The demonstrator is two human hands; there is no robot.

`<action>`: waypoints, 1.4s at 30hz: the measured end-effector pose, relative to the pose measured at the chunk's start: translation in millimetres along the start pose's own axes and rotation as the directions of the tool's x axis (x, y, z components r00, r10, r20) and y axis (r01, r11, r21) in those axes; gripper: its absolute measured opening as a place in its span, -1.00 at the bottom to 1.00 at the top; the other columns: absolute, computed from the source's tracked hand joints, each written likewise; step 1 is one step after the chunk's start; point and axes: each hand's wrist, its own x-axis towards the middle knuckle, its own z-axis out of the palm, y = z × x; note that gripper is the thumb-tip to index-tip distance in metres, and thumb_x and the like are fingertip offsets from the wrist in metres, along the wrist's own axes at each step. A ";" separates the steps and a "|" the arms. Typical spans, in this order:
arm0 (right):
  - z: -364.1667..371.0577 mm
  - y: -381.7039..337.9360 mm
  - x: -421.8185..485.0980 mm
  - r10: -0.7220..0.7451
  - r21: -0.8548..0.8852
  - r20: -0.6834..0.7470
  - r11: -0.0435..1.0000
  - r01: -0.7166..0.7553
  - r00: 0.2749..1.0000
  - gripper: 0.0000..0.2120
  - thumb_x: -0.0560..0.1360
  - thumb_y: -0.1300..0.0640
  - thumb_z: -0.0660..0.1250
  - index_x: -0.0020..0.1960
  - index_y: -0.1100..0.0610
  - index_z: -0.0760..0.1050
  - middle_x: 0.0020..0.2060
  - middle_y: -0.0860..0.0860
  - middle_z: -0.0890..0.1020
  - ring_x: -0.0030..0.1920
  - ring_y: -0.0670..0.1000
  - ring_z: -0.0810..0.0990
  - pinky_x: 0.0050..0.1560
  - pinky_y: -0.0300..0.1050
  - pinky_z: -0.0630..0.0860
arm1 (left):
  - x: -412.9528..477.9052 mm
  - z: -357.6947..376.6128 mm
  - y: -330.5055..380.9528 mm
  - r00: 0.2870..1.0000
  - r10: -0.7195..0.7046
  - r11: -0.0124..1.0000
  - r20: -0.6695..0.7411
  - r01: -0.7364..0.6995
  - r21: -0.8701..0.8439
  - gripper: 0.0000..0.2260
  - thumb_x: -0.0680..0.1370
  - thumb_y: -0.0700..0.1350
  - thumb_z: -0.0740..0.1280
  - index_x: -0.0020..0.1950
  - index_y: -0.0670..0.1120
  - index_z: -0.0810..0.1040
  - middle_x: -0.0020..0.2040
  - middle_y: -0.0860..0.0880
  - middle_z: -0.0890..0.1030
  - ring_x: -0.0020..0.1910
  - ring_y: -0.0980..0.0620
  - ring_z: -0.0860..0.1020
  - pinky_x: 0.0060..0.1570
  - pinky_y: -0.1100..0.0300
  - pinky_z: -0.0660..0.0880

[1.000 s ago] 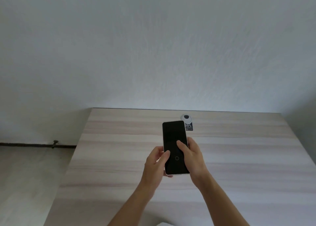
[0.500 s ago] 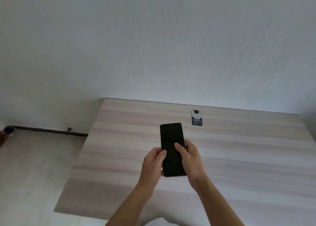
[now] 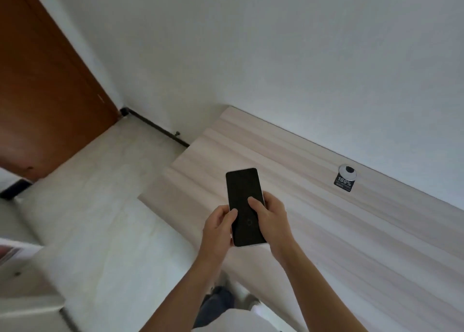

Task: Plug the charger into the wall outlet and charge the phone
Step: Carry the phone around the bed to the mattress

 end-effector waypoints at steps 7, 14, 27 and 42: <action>70.3 5.0 -23.8 -0.002 -0.119 0.281 0.992 0.037 0.960 -0.88 0.57 0.08 0.30 0.01 0.12 0.54 -0.12 0.10 0.68 -0.13 0.10 0.68 -0.08 0.07 0.62 | -45.9 -66.4 -19.1 0.957 -0.035 0.990 -0.288 -0.006 -0.139 -0.85 0.62 -0.11 0.26 -0.07 -0.04 0.60 -0.05 -0.12 0.67 0.01 -0.12 0.64 -0.04 -0.12 0.62; 165.9 5.8 -57.6 0.012 -0.184 0.526 0.978 0.100 0.850 -0.91 0.57 0.09 0.31 -0.04 0.10 0.52 -0.16 0.12 0.69 -0.20 0.07 0.69 -0.15 0.03 0.65 | -84.2 -149.8 -31.1 0.863 -0.091 0.956 -0.498 -0.064 -0.285 -0.85 0.62 -0.12 0.25 -0.05 -0.13 0.58 0.01 -0.19 0.64 -0.07 -0.09 0.63 -0.34 0.16 0.56; 375.4 11.1 -77.8 0.067 -0.299 0.710 0.930 0.214 0.701 -0.92 0.56 0.10 0.31 0.00 0.10 0.54 -0.13 0.11 0.69 -0.12 0.14 0.69 -0.02 0.16 0.66 | -78.5 -327.1 -36.8 0.708 -0.190 0.889 -0.680 -0.169 -0.425 -0.85 0.63 -0.13 0.23 -0.08 -0.06 0.57 -0.06 -0.11 0.66 -0.02 -0.14 0.65 -0.19 -0.01 0.65; 586.4 -7.9 -71.1 0.131 -0.322 0.708 0.934 0.152 0.694 -0.89 0.56 0.09 0.31 0.02 0.11 0.55 -0.13 0.07 0.69 -0.13 0.12 0.70 -0.09 0.06 0.66 | -27.9 -530.2 -3.1 0.686 -0.215 0.868 -0.695 -0.191 -0.458 -0.83 0.62 -0.13 0.24 -0.12 -0.07 0.59 -0.16 -0.04 0.66 -0.11 -0.02 0.66 -0.28 0.14 0.59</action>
